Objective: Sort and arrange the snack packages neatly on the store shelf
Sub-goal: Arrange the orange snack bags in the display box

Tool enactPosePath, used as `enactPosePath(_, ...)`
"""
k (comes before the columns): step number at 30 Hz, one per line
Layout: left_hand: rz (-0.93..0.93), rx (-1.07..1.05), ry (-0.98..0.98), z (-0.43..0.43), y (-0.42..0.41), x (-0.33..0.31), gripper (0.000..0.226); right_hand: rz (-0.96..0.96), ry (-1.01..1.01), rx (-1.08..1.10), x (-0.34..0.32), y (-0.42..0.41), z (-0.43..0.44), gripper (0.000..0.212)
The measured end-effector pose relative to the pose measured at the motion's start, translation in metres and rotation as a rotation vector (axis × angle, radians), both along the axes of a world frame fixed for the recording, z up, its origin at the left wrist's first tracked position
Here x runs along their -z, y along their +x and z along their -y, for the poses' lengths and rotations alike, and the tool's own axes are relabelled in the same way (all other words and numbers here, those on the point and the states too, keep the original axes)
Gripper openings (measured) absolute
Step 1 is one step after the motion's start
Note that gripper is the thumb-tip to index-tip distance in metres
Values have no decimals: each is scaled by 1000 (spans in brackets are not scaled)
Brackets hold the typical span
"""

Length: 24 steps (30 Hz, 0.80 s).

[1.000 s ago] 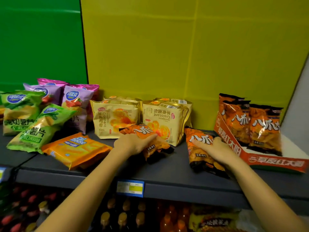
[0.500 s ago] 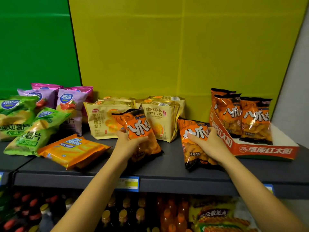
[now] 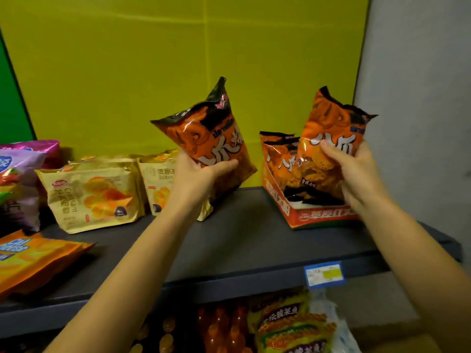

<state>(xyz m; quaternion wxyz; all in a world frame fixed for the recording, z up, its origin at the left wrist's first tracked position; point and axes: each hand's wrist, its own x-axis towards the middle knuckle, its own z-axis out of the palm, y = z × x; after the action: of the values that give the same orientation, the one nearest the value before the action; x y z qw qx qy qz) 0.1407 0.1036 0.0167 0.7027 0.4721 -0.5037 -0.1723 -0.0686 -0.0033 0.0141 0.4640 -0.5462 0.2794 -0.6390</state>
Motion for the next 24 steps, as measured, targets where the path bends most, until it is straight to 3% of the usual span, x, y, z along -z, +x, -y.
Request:
enactPosePath(6,33,116,-21,76,-70,-7,53,126,-64,-5,-22,-69,31,93)
enactPosePath(8,51,129,8,102,-91,-2,52,146,-67,-29,-25,-85,43,86)
enactPosePath(12,46,115,139,148,-116,23,71,156,-49,-136,-13,-100,75,39)
enactPosePath(15,96,102,252,165,-121,42,91,105,0,-237,5,-98,96,53)
enactPosePath(19,152,110,377,172,-121,46,92,-172,43,-261,35,-93,122,52)
enactPosePath(21,142,112,445,173,-120,43,84,-408,52,-200,45,-94,129,68)
enactPosePath(24,41,77,453,176,-112,39,80,-666,-5,-76,45,-94,132,75)
